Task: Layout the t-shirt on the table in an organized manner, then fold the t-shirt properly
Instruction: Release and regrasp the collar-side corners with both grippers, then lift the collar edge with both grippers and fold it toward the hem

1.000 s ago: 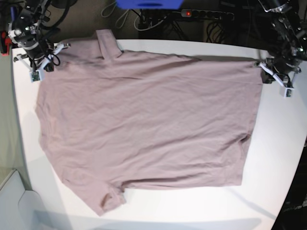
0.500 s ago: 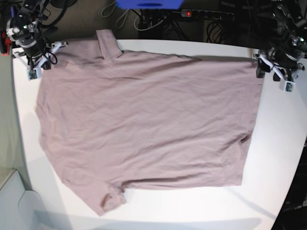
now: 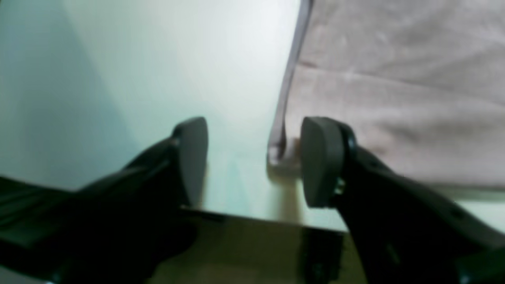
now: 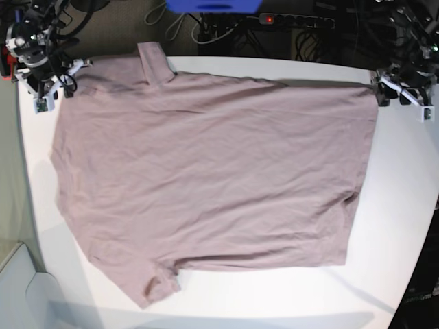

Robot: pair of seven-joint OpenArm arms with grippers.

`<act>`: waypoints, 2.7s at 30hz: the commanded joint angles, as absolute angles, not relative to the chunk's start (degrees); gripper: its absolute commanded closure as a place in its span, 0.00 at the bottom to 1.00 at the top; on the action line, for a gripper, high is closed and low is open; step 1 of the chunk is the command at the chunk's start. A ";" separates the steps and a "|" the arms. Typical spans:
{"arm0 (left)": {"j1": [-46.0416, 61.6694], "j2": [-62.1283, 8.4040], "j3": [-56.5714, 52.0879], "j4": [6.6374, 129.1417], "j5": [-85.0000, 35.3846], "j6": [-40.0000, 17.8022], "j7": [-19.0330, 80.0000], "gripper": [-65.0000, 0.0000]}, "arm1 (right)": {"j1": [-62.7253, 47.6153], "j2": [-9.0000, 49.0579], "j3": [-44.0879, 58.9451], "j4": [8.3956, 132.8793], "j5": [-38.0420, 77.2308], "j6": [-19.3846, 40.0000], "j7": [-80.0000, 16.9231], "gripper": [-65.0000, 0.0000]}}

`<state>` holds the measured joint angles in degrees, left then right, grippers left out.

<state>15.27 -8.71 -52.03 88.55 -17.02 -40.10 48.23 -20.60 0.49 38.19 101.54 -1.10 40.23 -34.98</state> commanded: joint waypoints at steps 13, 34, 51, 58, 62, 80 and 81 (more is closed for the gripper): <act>15.08 -9.01 -52.09 86.73 -17.89 -40.00 47.78 0.33 | -20.62 -0.40 41.80 105.01 -0.13 40.00 -34.24 0.61; 14.55 -6.90 -47.52 86.55 -17.89 -40.00 47.34 0.83 | -25.19 -7.25 41.63 108.09 -0.13 40.00 -34.24 0.53; 14.55 -6.73 -47.43 86.55 -17.89 -40.00 47.34 1.00 | -26.77 -9.00 41.45 105.71 -0.22 40.00 -34.33 0.53; 14.64 -6.73 -47.43 86.55 -17.89 -40.00 47.34 1.00 | -26.77 -9.00 41.45 102.64 -0.22 40.00 -34.33 0.53; 14.55 -6.73 -47.43 86.55 -17.89 -40.00 47.34 1.00 | -26.77 -9.00 41.36 102.64 -0.22 40.00 -34.33 0.54; 14.99 -6.73 -47.78 90.24 -20.62 -40.00 47.96 1.00 | -26.33 -9.00 37.85 109.14 -0.31 40.00 -34.33 1.00; 15.16 -6.73 -47.78 90.95 -21.85 -40.00 47.96 1.00 | -26.15 -9.00 37.85 110.20 -0.31 40.00 -34.33 1.00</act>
<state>15.40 -5.89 -47.53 89.80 -21.30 -40.07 49.10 -26.37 -9.37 37.74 109.16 -1.21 40.23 -35.64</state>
